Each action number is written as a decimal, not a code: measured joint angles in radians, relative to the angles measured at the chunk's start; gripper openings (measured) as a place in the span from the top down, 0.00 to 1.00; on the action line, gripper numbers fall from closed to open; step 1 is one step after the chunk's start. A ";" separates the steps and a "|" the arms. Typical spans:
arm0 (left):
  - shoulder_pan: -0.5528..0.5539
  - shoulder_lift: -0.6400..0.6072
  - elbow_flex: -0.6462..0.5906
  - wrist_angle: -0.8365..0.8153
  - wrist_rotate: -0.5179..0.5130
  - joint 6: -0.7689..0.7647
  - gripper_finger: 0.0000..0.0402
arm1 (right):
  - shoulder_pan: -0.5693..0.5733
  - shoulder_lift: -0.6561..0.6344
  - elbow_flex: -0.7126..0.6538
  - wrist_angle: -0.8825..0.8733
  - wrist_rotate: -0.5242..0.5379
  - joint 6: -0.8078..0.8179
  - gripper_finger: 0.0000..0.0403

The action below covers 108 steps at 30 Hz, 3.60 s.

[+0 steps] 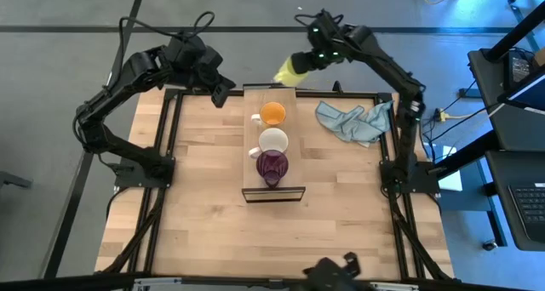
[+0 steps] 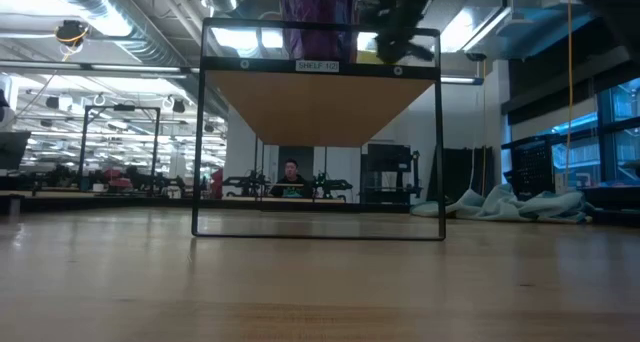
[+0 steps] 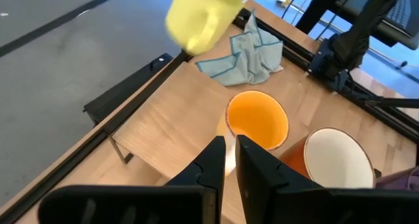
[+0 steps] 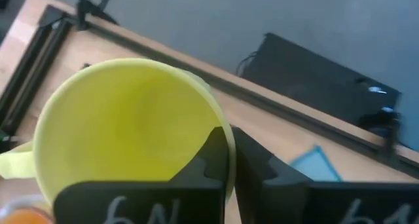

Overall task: Stack small to large cups/mugs on shelf
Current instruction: Put the light yellow mug on the shelf

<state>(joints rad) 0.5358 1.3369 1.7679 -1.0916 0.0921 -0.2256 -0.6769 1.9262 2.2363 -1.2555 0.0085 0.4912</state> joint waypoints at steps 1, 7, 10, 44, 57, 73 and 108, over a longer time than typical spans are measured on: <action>-0.004 0.000 0.000 0.000 0.000 0.000 0.92 | 0.009 0.030 0.031 0.000 -0.012 0.003 0.97; -0.023 0.000 0.000 -0.001 -0.001 -0.006 0.92 | 0.069 0.122 0.100 0.013 -0.059 0.062 0.97; -0.029 0.000 0.000 -0.012 -0.001 -0.007 0.92 | 0.101 0.137 0.100 -0.004 -0.050 0.097 0.97; -0.099 0.000 0.000 -0.070 -0.002 0.026 0.92 | 0.191 0.226 0.099 -0.034 0.024 0.215 0.88; -0.099 0.000 0.000 -0.081 -0.002 0.025 0.92 | 0.201 0.226 0.099 0.030 -0.010 0.239 0.87; -0.099 0.000 0.000 -0.113 -0.002 0.029 0.92 | 0.204 0.226 0.099 0.023 -0.012 0.242 0.87; -0.151 0.000 -0.267 0.100 -0.018 0.044 0.92 | 0.211 0.222 0.104 0.021 0.038 0.204 0.87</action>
<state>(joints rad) 0.3843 1.3366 1.5013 -0.9915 0.0738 -0.1814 -0.4664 2.1483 2.3402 -1.2341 0.0467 0.6947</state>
